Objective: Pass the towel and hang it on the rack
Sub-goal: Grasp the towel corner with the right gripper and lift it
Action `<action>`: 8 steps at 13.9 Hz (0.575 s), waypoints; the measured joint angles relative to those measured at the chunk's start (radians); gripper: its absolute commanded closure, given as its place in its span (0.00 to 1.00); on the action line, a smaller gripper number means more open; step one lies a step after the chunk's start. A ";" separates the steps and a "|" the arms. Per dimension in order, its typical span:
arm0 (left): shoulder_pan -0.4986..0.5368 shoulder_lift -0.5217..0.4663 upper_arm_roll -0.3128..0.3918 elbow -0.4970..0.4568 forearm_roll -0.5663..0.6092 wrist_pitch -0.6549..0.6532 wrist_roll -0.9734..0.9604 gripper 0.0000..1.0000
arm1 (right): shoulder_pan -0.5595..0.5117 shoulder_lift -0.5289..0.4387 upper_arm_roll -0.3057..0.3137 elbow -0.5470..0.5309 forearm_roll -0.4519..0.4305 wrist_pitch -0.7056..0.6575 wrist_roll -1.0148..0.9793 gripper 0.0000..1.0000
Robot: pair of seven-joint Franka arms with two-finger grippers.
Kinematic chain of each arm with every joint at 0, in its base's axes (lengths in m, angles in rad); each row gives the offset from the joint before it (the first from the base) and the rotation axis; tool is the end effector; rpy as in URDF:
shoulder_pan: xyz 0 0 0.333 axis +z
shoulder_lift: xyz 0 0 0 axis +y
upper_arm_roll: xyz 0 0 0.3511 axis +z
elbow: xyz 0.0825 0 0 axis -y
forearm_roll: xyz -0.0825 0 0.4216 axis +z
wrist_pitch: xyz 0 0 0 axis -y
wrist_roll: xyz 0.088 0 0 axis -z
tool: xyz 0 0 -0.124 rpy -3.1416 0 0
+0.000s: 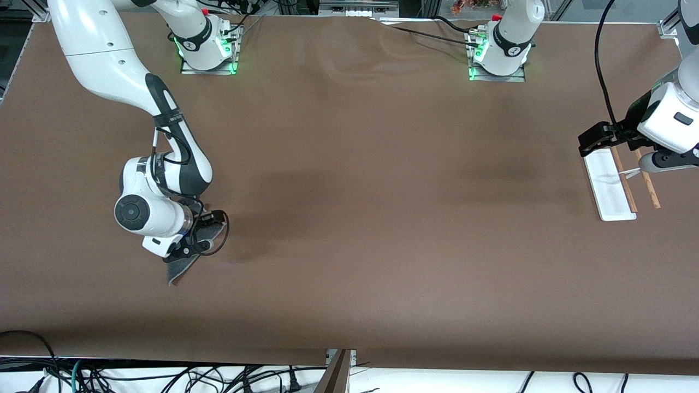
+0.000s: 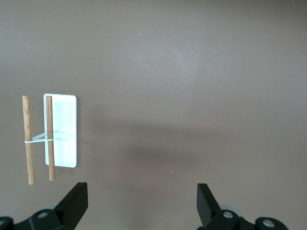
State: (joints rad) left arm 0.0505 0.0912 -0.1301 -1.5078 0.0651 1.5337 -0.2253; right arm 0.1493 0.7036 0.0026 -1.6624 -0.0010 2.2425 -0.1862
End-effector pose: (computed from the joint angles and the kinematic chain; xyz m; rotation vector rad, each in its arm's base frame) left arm 0.6164 -0.0372 0.6169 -3.0697 -0.2247 0.0857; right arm 0.7080 0.1082 0.1702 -3.0878 -0.5273 0.1936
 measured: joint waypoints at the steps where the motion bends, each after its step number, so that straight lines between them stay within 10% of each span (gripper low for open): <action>1: 0.000 0.000 0.000 0.000 0.000 0.000 0.000 0.00 | 0.000 0.001 0.000 -0.018 0.000 0.026 -0.002 0.46; 4: 0.000 0.000 0.000 0.000 0.000 0.000 0.000 0.00 | -0.001 0.001 -0.003 -0.036 -0.001 0.055 -0.045 0.91; 8: 0.000 0.000 0.001 0.000 0.000 0.000 0.000 0.00 | -0.005 -0.009 -0.008 -0.024 0.000 0.059 -0.057 1.00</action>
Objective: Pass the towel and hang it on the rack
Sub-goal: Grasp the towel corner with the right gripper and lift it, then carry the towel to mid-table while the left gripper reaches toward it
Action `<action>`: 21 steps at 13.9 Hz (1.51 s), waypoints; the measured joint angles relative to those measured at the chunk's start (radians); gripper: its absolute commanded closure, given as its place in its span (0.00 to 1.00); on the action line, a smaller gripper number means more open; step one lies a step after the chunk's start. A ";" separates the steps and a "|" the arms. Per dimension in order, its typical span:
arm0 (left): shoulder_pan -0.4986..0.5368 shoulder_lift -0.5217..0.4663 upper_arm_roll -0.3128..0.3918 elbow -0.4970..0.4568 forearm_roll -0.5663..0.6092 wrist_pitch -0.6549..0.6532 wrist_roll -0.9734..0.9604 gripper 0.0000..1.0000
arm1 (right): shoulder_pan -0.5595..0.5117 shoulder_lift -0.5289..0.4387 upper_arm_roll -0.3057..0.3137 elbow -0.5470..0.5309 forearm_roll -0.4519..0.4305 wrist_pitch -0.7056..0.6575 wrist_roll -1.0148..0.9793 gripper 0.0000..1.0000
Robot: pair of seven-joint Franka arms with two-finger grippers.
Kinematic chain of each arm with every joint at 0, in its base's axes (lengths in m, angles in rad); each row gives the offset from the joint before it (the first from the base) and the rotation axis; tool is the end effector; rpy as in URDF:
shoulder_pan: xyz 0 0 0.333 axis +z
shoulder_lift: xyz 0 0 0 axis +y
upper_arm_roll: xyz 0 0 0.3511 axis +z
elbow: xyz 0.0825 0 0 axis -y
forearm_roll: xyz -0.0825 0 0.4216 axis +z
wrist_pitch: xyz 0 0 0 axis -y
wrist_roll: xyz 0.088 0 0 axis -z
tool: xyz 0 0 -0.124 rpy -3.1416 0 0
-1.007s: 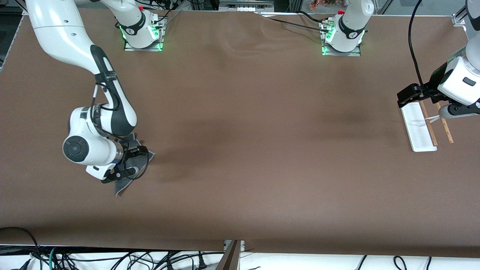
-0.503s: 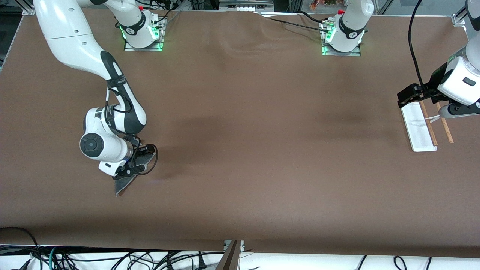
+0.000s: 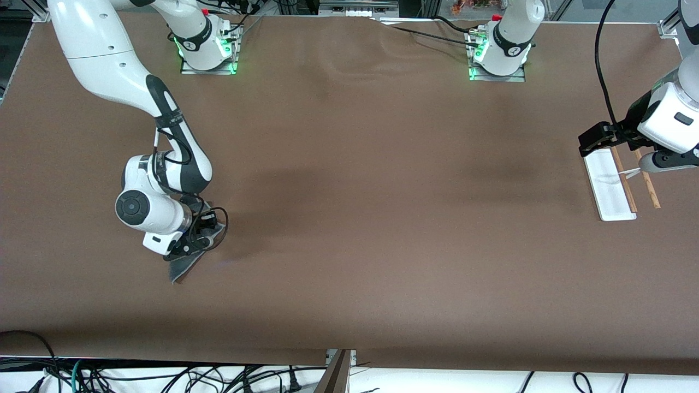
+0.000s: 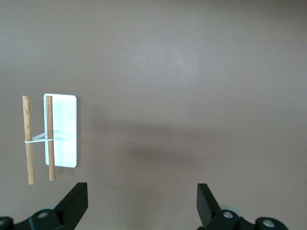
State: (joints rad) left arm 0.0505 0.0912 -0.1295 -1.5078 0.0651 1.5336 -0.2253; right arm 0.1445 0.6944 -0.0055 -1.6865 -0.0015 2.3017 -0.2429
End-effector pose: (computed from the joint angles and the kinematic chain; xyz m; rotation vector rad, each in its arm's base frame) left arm 0.6164 -0.0368 0.6168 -3.0696 -0.2257 0.0859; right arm 0.7095 0.0995 0.1709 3.0809 0.5990 -0.1245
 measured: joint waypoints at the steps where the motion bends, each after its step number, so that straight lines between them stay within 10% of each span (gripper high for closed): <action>1: 0.000 0.000 0.000 0.000 0.000 0.000 0.000 0.00 | 0.000 -0.004 0.000 0.009 0.000 0.000 0.000 1.00; 14: 0.000 0.000 0.000 0.000 0.000 0.000 0.000 0.00 | 0.007 -0.100 0.004 0.356 0.107 -0.366 0.009 1.00; 21: 0.000 0.000 0.000 0.000 0.000 0.000 0.000 0.00 | 0.157 -0.191 0.014 0.367 0.110 -0.378 0.416 1.00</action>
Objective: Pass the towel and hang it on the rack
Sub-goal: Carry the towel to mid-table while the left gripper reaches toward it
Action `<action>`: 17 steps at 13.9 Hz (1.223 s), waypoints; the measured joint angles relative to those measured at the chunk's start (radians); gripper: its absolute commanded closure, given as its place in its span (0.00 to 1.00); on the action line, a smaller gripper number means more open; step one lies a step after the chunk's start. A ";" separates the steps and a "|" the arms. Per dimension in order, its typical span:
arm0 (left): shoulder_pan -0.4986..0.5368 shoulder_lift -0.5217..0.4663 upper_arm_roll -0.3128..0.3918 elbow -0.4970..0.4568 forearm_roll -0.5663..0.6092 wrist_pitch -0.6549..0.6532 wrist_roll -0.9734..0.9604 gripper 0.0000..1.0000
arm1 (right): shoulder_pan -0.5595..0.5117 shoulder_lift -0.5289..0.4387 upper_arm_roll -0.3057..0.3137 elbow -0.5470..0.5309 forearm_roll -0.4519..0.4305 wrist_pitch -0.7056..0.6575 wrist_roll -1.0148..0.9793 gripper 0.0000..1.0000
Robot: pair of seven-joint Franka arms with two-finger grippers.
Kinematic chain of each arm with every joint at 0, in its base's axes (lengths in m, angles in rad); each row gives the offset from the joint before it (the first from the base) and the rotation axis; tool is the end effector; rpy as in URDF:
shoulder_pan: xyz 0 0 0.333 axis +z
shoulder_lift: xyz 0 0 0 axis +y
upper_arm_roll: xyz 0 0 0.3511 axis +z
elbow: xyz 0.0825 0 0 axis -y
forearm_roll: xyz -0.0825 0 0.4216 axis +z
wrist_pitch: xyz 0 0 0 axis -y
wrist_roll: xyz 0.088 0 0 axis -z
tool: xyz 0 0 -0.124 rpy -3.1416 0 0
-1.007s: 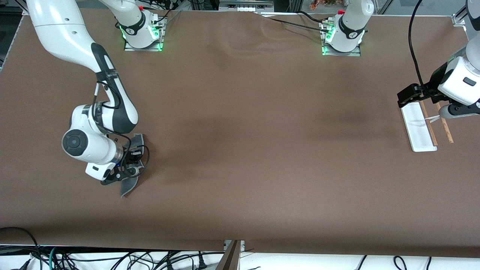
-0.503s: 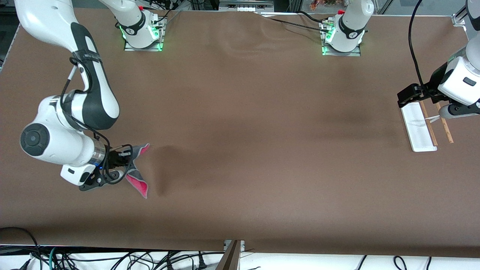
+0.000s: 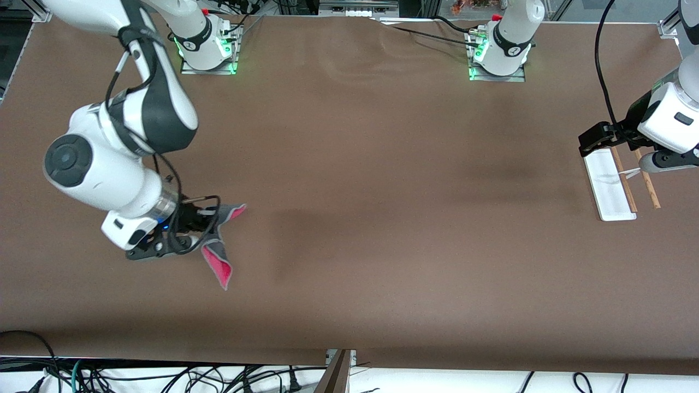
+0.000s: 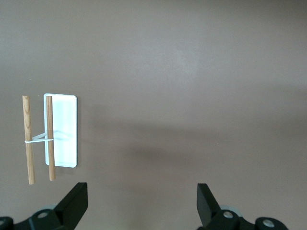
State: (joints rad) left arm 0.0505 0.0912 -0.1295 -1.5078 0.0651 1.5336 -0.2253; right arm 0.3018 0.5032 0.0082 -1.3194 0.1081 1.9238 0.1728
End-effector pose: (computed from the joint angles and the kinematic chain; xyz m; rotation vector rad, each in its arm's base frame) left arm 0.6164 -0.0368 0.6168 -3.0696 -0.2257 0.0859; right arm 0.7315 0.2427 0.4617 -3.0074 -0.1561 -0.1095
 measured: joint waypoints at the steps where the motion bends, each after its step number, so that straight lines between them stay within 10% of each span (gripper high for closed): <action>1: 0.000 0.000 0.000 0.000 0.000 0.000 0.000 0.00 | 0.026 -0.014 0.000 0.001 0.000 0.000 0.069 1.00; 17: 0.003 0.115 0.006 -0.003 -0.152 -0.014 0.085 0.00 | 0.374 -0.009 0.002 0.038 0.000 0.140 0.578 1.00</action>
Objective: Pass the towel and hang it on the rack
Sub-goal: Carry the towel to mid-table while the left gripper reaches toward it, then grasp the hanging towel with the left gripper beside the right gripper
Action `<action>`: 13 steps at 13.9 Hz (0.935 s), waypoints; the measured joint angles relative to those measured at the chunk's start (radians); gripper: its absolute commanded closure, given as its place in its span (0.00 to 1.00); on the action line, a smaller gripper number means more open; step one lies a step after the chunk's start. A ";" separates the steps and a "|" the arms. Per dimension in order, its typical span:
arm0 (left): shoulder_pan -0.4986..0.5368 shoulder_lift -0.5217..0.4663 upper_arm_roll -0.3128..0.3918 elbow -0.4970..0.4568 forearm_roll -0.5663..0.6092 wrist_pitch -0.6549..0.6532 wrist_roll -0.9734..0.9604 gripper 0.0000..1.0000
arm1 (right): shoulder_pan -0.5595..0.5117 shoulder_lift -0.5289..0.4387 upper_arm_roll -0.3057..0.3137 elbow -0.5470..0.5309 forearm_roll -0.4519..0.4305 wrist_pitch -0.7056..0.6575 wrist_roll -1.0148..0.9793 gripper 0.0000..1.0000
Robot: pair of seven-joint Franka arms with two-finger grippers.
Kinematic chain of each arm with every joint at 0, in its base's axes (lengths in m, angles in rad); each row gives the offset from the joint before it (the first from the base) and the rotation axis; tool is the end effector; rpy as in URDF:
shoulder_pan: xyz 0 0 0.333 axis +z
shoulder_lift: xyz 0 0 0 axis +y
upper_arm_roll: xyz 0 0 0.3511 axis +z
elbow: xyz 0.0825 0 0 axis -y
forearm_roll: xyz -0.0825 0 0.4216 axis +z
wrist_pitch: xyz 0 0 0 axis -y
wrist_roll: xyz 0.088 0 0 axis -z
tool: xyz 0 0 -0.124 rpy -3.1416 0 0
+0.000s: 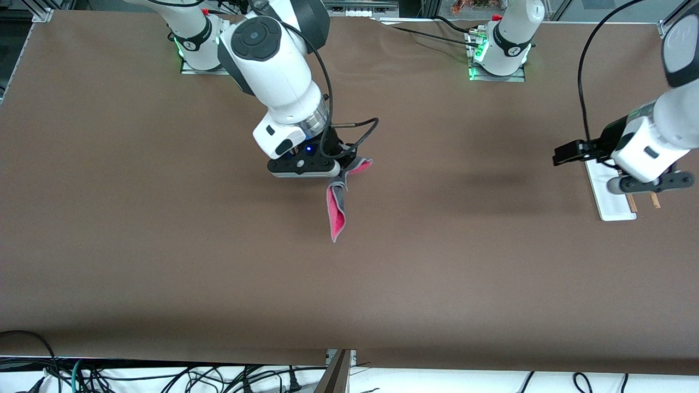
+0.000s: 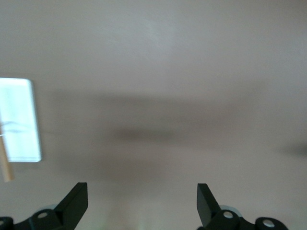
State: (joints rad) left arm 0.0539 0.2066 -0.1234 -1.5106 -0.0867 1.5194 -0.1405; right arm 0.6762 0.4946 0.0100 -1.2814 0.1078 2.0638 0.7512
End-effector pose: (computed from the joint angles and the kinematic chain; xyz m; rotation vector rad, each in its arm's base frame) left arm 0.6417 -0.0488 0.5426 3.0323 0.1140 -0.3150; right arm 0.6065 0.5039 0.5042 -2.8609 0.1492 -0.2115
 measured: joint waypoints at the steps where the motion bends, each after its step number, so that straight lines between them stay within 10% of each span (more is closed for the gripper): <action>1: -0.002 0.016 -0.001 0.000 -0.012 -0.001 0.061 0.00 | 0.001 0.007 0.000 0.000 0.000 0.016 0.012 1.00; 7: -0.094 0.029 -0.010 -0.082 -0.196 0.059 0.268 0.00 | 0.014 0.012 0.000 0.005 0.000 0.044 0.052 1.00; 13: -0.144 0.040 -0.069 -0.312 -0.551 0.453 0.534 0.00 | 0.015 0.013 -0.002 0.008 0.000 0.063 0.056 1.00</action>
State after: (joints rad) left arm -0.0902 0.2468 -0.1925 -1.8228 -0.6376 1.9727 0.3939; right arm 0.6907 0.5079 0.0078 -1.2733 0.1079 2.1265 0.8070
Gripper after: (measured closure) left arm 0.000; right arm 0.952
